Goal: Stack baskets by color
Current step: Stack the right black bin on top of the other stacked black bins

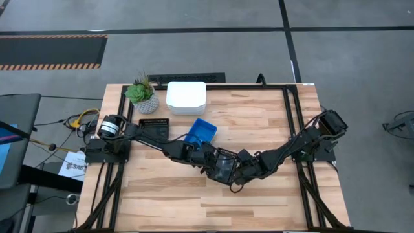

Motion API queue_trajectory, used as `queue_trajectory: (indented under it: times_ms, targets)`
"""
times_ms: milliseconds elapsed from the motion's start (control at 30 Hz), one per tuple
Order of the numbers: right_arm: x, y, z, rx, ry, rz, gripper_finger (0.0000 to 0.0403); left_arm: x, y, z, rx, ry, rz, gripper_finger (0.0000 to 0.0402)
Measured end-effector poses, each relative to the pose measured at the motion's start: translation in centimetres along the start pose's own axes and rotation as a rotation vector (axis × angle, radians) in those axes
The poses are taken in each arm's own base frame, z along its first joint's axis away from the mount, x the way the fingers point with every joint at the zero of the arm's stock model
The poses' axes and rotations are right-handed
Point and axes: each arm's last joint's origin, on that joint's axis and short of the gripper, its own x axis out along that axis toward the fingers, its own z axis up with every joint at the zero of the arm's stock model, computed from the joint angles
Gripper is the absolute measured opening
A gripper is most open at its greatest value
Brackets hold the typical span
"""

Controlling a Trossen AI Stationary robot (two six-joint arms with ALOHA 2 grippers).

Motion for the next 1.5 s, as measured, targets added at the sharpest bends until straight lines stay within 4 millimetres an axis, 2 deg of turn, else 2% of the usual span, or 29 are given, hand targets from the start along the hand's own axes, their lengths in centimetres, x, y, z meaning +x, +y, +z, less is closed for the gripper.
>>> queue_trajectory:
  times_ms: [267, 667, 1000, 1367, 1500]
  targets:
    - [0.0, 0.0, 0.0, -0.007, 0.000, 0.000, 0.0239, 0.0, -0.1, -0.1, 0.009, 0.001, -0.004, 0.0068]
    - [0.0, 0.0, 0.0, -0.024, 0.003, 0.001, 0.0239, 0.0, -0.2, -0.2, 0.041, 0.014, -0.015, 0.0005]
    - [-0.2, 0.1, -0.5, -0.046, 0.007, 0.006, 0.0239, -0.6, -0.6, -0.2, 0.085, 0.011, -0.048, 0.0001]
    - [-1.8, 0.5, -1.7, -0.069, 0.005, 0.057, 0.0239, -1.9, -0.7, 0.3, 0.091, -0.003, -0.064, 0.0000]
    - [-3.0, 0.6, -2.4, -0.081, 0.020, 0.094, 0.0239, -2.6, -0.7, 0.5, 0.090, -0.009, -0.063, 0.0000]
